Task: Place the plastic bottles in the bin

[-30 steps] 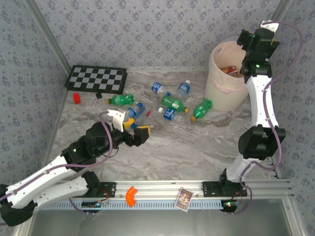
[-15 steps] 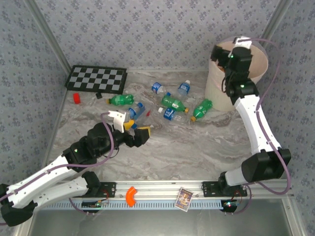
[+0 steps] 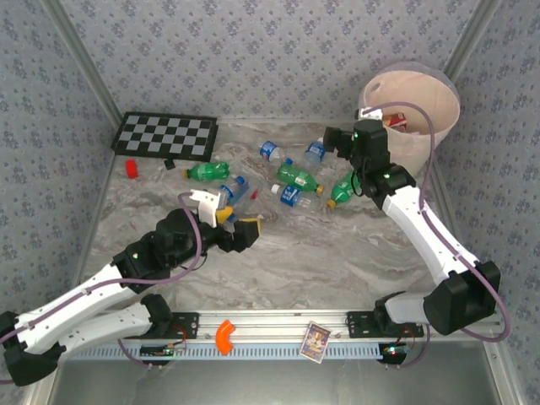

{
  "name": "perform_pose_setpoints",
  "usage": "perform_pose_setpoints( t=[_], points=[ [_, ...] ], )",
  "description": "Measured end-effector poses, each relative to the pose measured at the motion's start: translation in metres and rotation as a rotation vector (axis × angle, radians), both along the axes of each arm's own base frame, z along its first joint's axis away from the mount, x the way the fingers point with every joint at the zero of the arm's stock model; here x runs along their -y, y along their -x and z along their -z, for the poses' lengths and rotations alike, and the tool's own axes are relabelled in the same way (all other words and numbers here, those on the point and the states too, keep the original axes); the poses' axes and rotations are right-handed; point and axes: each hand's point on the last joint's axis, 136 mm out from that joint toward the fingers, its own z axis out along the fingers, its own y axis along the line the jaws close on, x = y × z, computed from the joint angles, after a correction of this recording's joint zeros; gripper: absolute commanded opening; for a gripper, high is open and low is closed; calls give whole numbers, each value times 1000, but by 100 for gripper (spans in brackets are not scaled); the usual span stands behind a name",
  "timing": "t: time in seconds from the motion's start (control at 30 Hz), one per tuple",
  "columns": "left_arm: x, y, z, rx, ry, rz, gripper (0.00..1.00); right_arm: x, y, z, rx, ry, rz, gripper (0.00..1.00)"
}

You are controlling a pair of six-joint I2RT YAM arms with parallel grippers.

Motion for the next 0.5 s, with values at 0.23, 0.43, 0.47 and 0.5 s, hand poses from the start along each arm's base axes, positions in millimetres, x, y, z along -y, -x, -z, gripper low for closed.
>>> perform_pose_setpoints(
  t=[0.23, 0.43, 0.47, 0.5],
  points=[
    [5, -3, 8, -17, -23, 3, 100, 6, 21, 75, -213, -18, 68, 100],
    [8, -4, 14, -29, -38, 7, 100, 4, 30, 116, -313, -39, 100, 92],
    [8, -4, 14, -29, -38, 6, 100, 4, 33, 123, -330, -44, 106, 89],
    [8, -4, 14, -29, -38, 6, 100, 4, 35, 132, -350, -52, 112, 87]
  ],
)
